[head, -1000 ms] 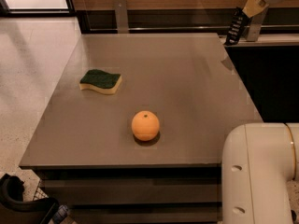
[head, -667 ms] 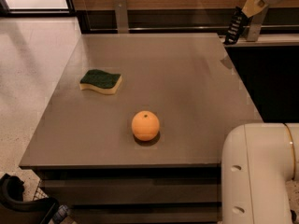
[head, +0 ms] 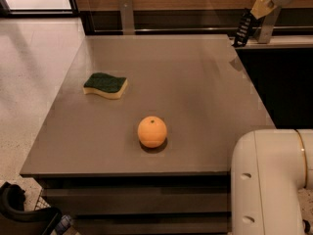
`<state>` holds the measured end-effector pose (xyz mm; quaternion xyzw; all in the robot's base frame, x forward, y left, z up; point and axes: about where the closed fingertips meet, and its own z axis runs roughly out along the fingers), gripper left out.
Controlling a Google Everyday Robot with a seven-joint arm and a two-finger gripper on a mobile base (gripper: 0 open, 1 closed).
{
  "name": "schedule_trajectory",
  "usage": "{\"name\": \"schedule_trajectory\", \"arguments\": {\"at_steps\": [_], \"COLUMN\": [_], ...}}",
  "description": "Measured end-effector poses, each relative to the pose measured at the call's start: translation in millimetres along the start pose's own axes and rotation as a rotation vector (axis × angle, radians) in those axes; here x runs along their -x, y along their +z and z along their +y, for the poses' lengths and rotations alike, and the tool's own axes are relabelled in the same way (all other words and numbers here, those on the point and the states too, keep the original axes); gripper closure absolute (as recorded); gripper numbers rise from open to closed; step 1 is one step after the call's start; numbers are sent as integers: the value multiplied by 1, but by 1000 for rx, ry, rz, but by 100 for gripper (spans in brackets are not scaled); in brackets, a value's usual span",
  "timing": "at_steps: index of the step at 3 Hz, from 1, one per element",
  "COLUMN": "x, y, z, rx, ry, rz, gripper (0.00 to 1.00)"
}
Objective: Move rxbar chocolate near orange
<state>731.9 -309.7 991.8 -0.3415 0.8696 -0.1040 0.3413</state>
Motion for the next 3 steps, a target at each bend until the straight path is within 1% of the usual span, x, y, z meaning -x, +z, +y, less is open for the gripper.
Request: {"name": "schedule_trajectory", "arguments": {"at_steps": [1,2,3], "x": [2,3,3], "y": [6,10,10], "z": [-1,-1,-1], "rx": [-1,-1,-1], "ry": [1,1,1], "rz": [-7,-9,-9], "gripper": [8,0,0]}}
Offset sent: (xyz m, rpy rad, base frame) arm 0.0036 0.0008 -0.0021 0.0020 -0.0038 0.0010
